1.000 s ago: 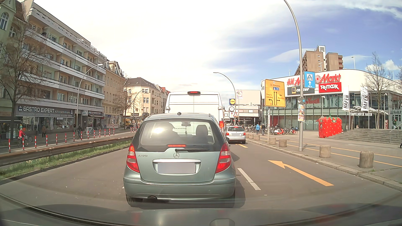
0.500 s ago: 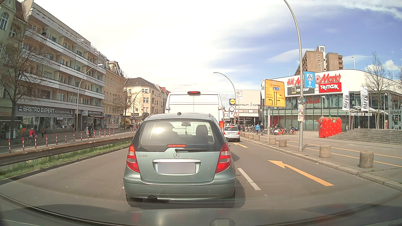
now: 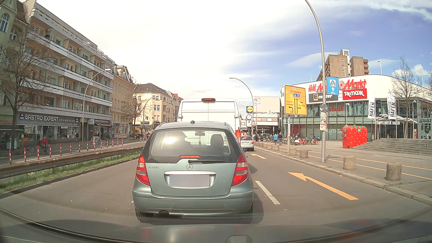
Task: Follow the waypoints while adhering to traffic rules and regulations
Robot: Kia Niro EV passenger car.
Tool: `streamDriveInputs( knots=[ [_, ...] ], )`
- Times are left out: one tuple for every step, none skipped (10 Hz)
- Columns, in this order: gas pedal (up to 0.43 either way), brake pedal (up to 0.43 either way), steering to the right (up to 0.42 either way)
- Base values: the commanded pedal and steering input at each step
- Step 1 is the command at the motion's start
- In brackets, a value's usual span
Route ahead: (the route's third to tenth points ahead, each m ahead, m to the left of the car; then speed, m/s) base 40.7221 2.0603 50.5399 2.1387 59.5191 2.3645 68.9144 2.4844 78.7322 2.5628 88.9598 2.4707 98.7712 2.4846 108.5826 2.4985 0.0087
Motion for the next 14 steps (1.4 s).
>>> streamDriveInputs(
  knots=[
    [0.0, 0.421, -0.012],
    [0.0, 0.421, -0.012],
    [0.0, 0.421, -0.013],
    [0.0, 0.421, -0.012],
    [0.0, 0.421, -0.012],
    [0.0, 0.421, -0.012],
    [0.0, 0.421, -0.012],
    [0.0, 0.421, -0.012],
    [0.0, 0.421, -0.012],
    [0.0, 0.421, -0.012],
    [0.0, 0.421, -0.012],
    [0.0, 0.421, -0.012],
    [0.0, 0.421, -0.012],
    [0.0, 0.421, -0.012]
  ],
)
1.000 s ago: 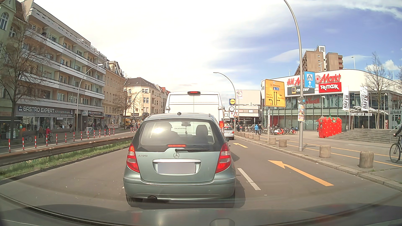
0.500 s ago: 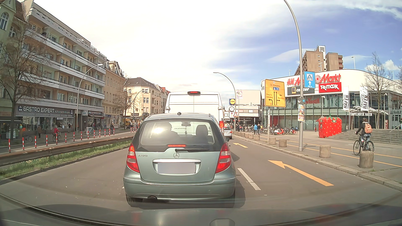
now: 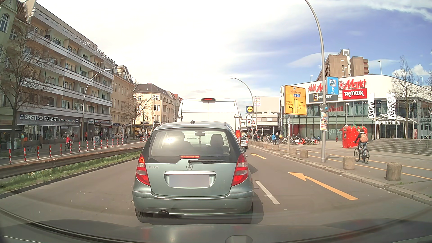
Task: Follow the waypoints while adhering to traffic rules and regulations
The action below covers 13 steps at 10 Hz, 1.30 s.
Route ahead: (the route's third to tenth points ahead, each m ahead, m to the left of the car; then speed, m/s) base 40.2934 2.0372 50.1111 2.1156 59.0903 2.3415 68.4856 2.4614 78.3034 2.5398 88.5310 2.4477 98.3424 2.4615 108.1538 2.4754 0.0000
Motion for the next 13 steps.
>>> streamDriveInputs(
  knots=[
    [0.0, 0.421, -0.012],
    [0.0, 0.421, -0.013],
    [0.0, 0.421, -0.012],
    [0.0, 0.421, -0.013],
    [0.0, 0.421, -0.012],
    [0.0, 0.421, -0.012],
    [0.0, 0.415, -0.012],
    [0.0, 0.415, -0.012],
    [0.0, 0.415, -0.012],
    [0.0, 0.415, -0.012],
    [0.0, 0.415, -0.012],
    [0.0, 0.415, -0.012],
    [0.0, 0.415, -0.012]
  ],
)
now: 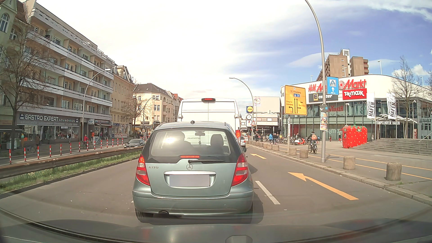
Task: Follow the waypoints while adhering to traffic rules and regulations
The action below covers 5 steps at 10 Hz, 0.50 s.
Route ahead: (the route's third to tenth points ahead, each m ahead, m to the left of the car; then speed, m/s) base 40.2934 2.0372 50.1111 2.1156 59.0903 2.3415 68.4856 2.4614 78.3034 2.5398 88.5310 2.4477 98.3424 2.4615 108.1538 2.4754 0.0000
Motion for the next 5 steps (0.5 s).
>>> streamDriveInputs(
  knots=[
    [0.0, 0.421, -0.012],
    [0.0, 0.415, -0.012],
    [0.0, 0.415, -0.012],
    [0.0, 0.415, -0.012],
    [0.0, 0.415, -0.013]
  ],
)
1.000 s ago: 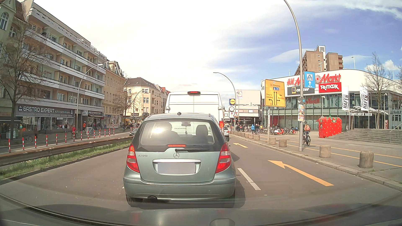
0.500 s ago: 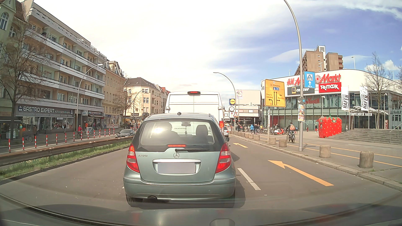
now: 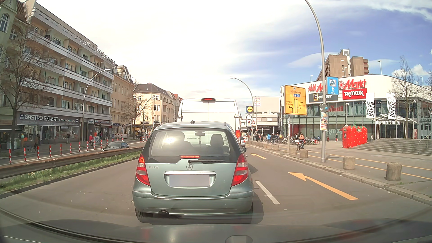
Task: Follow the waypoints while adhering to traffic rules and regulations
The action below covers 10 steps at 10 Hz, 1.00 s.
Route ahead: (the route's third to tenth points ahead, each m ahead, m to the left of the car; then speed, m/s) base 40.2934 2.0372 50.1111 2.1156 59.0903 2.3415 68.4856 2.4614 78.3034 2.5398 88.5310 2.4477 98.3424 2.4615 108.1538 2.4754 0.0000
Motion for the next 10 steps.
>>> streamDriveInputs(
  knots=[
    [0.0, 0.415, -0.012],
    [0.0, 0.415, -0.012],
    [0.0, 0.415, -0.012],
    [0.0, 0.415, -0.012],
    [0.0, 0.415, -0.013],
    [0.0, 0.415, -0.012],
    [0.0, 0.415, -0.012],
    [0.0, 0.421, -0.012],
    [0.0, 0.415, -0.012],
    [0.0, 0.421, -0.012]
  ],
)
